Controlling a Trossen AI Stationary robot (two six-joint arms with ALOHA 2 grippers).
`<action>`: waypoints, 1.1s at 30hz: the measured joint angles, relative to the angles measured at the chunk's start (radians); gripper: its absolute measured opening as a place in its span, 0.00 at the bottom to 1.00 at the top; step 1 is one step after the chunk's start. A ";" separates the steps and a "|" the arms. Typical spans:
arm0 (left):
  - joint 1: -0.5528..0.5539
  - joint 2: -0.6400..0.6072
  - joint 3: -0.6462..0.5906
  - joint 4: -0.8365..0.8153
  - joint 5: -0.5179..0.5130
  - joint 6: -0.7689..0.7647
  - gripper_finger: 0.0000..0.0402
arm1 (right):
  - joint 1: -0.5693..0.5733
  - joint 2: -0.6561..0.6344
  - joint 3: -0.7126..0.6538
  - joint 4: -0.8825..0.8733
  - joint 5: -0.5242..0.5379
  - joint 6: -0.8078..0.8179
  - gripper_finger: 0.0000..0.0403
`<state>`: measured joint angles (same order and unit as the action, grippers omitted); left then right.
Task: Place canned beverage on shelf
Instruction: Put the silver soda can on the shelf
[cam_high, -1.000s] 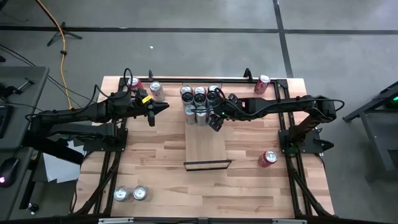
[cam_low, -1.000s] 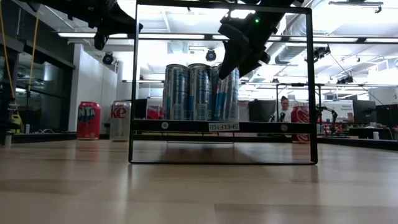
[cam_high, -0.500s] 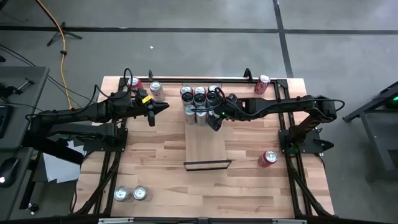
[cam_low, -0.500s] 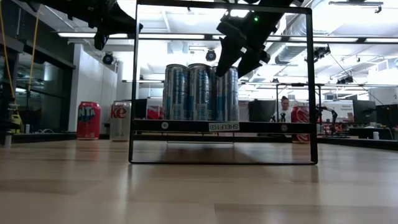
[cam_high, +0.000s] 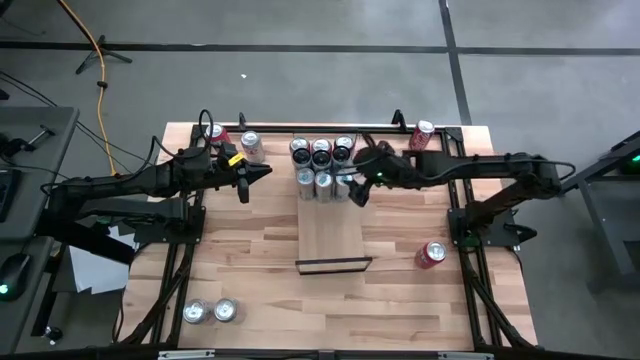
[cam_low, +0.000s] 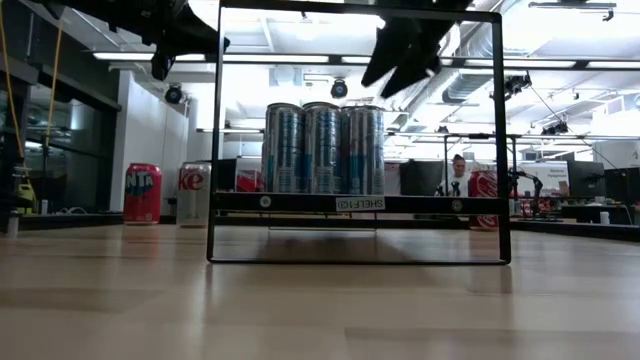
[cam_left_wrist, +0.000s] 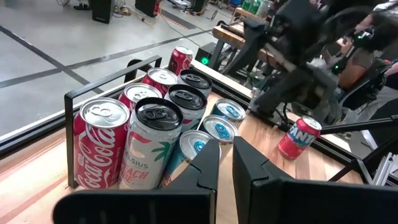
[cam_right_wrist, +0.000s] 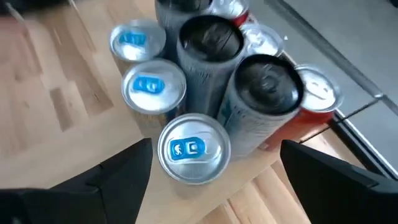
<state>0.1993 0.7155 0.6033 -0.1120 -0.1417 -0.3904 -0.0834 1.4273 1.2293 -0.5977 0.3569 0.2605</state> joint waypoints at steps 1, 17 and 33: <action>0.000 0.000 0.000 0.002 0.000 0.000 0.00 | 0.000 -0.018 0.000 -0.008 -0.002 0.016 0.84; 0.000 0.000 0.000 0.194 0.056 0.079 0.00 | 0.092 -0.094 -0.161 -0.089 -0.043 0.213 0.34; 0.000 0.000 0.000 0.191 0.012 0.080 0.00 | 0.044 -0.059 -0.476 0.454 0.129 0.541 0.00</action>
<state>0.1997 0.7151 0.6033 0.0792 -0.1299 -0.3099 -0.0389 1.3683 0.7532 -0.1438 0.4855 0.8016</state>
